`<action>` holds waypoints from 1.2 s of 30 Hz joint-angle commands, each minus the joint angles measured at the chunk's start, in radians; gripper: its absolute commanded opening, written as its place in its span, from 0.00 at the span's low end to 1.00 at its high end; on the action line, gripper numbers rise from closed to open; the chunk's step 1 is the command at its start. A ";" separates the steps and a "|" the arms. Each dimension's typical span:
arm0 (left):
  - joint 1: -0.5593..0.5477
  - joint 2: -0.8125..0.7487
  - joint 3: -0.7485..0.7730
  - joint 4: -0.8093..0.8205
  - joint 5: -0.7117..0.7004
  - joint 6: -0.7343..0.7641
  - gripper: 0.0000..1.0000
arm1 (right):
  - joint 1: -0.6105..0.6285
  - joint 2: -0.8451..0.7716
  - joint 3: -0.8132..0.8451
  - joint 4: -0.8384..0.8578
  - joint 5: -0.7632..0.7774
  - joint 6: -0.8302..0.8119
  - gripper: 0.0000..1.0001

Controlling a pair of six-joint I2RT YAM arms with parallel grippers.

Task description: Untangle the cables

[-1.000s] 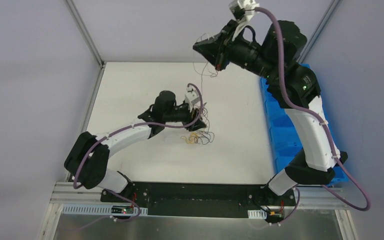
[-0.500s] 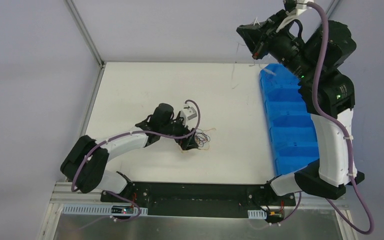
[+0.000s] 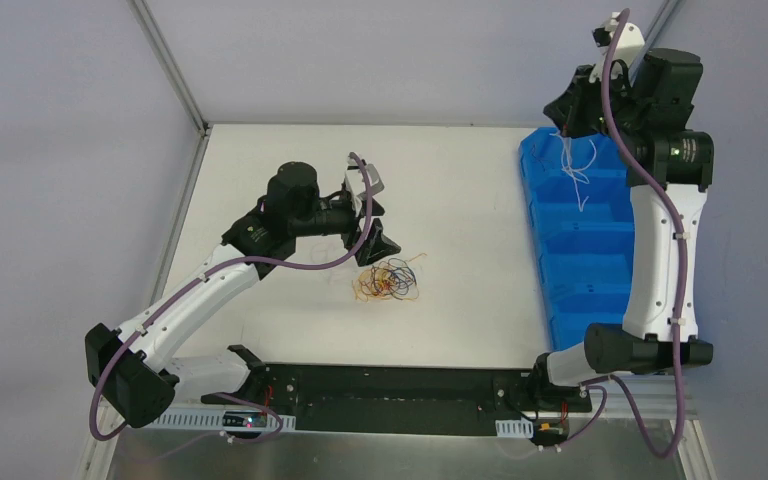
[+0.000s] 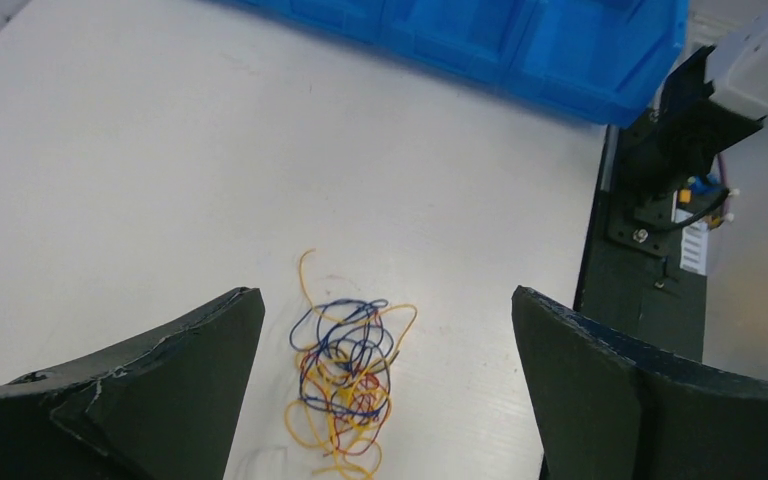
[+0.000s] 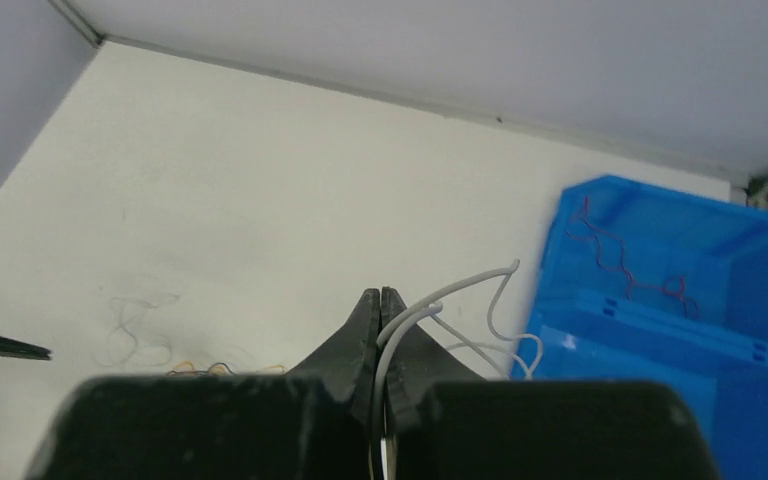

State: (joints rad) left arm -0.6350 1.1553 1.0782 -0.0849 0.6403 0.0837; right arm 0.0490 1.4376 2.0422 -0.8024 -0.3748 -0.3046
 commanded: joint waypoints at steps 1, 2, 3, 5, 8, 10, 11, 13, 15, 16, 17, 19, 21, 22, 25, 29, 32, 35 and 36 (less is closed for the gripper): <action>0.001 -0.015 0.021 -0.128 -0.120 0.097 1.00 | -0.161 0.061 0.018 -0.107 -0.093 -0.065 0.00; 0.003 -0.019 0.022 -0.138 -0.152 0.103 1.00 | -0.200 0.074 0.004 -0.108 -0.109 -0.082 0.00; 0.005 -0.022 0.021 -0.146 -0.182 0.106 1.00 | -0.237 0.086 -0.008 -0.101 -0.127 -0.091 0.00; 0.013 -0.024 0.020 -0.166 -0.248 0.101 1.00 | -0.294 0.128 -0.026 -0.087 -0.158 -0.106 0.00; 0.062 -0.023 0.024 -0.202 -0.293 0.048 1.00 | -0.344 0.188 -0.040 -0.068 -0.205 -0.138 0.00; 0.126 -0.021 0.024 -0.223 -0.268 -0.006 1.00 | -0.360 0.223 -0.058 -0.054 -0.224 -0.169 0.00; 0.160 -0.019 0.023 -0.234 -0.250 -0.030 1.00 | -0.365 0.238 -0.072 -0.050 -0.225 -0.188 0.00; 0.234 -0.017 0.013 -0.251 -0.235 -0.067 1.00 | -0.380 0.264 -0.107 -0.039 -0.244 -0.222 0.00; 0.277 -0.017 0.002 -0.271 -0.238 -0.072 1.00 | -0.393 0.292 -0.144 -0.023 -0.242 -0.246 0.00; 0.294 -0.020 -0.003 -0.279 -0.241 -0.067 1.00 | -0.397 0.307 -0.154 -0.022 -0.242 -0.263 0.00; 0.307 -0.022 -0.007 -0.287 -0.245 -0.061 1.00 | -0.402 0.325 -0.161 -0.020 -0.240 -0.281 0.00; 0.326 -0.029 -0.020 -0.298 -0.250 -0.055 1.00 | -0.406 0.359 -0.163 -0.022 -0.234 -0.314 0.02; 0.339 -0.030 -0.029 -0.309 -0.249 -0.050 1.00 | -0.406 0.395 -0.151 -0.038 -0.238 -0.343 0.03; 0.341 -0.030 -0.030 -0.315 -0.250 -0.050 1.00 | -0.406 0.410 -0.146 -0.042 -0.236 -0.352 0.03; 0.348 -0.024 -0.033 -0.330 -0.256 -0.051 1.00 | -0.406 0.464 -0.122 -0.091 -0.219 -0.384 0.05; 0.361 -0.018 -0.025 -0.351 -0.276 -0.055 1.00 | -0.419 0.509 -0.106 -0.203 -0.141 -0.440 0.33; 0.392 0.007 0.008 -0.436 -0.286 -0.045 1.00 | -0.463 0.497 -0.097 -0.228 -0.122 -0.447 0.57; 0.447 0.044 0.042 -0.540 -0.302 -0.059 1.00 | -0.488 0.469 -0.046 -0.270 -0.111 -0.463 0.72; 0.467 0.053 0.041 -0.562 -0.290 -0.065 0.98 | -0.488 0.458 -0.030 -0.290 -0.111 -0.470 0.79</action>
State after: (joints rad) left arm -0.2310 1.1740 1.0687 -0.5053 0.3740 0.0387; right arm -0.4038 1.9610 1.9079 -1.0058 -0.5087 -0.7189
